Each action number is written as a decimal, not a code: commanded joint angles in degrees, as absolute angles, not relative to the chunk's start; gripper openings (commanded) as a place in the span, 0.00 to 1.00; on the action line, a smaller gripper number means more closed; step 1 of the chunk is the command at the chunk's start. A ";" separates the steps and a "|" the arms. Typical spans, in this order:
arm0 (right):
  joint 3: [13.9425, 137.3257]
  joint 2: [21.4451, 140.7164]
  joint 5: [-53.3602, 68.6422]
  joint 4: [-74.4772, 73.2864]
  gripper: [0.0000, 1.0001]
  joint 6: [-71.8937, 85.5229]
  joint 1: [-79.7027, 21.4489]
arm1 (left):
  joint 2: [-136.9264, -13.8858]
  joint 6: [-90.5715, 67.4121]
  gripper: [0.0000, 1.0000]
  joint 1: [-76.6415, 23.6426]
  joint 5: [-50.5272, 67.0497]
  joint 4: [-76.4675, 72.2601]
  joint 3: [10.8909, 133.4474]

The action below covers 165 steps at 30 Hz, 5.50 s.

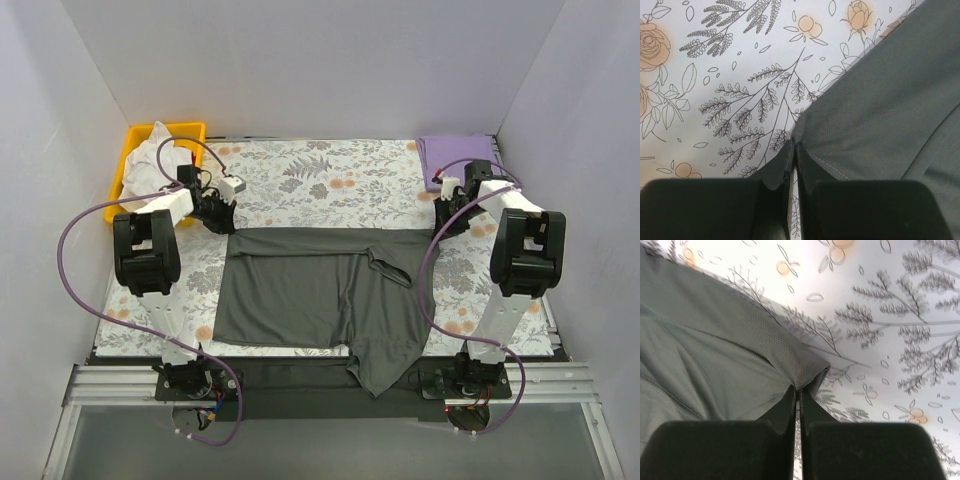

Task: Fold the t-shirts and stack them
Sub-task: Fold the tshirt

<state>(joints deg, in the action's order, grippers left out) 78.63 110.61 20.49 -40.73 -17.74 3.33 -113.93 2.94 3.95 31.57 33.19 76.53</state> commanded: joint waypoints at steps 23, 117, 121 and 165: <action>98.32 125.23 15.64 -36.13 0.01 -18.28 3.69 | -121.89 -10.35 0.00 3.78 23.92 26.90 84.72; 77.78 107.15 -0.79 -35.59 0.01 -34.63 -15.73 | -108.64 8.53 0.10 -6.06 22.50 33.84 74.44; 77.52 105.38 -0.62 -35.95 0.01 -35.15 -15.64 | -108.11 8.96 0.15 -6.06 21.54 34.28 74.71; 75.24 103.45 -0.44 -40.87 0.01 -35.51 -15.47 | -103.98 12.74 0.00 -6.50 19.43 42.36 73.65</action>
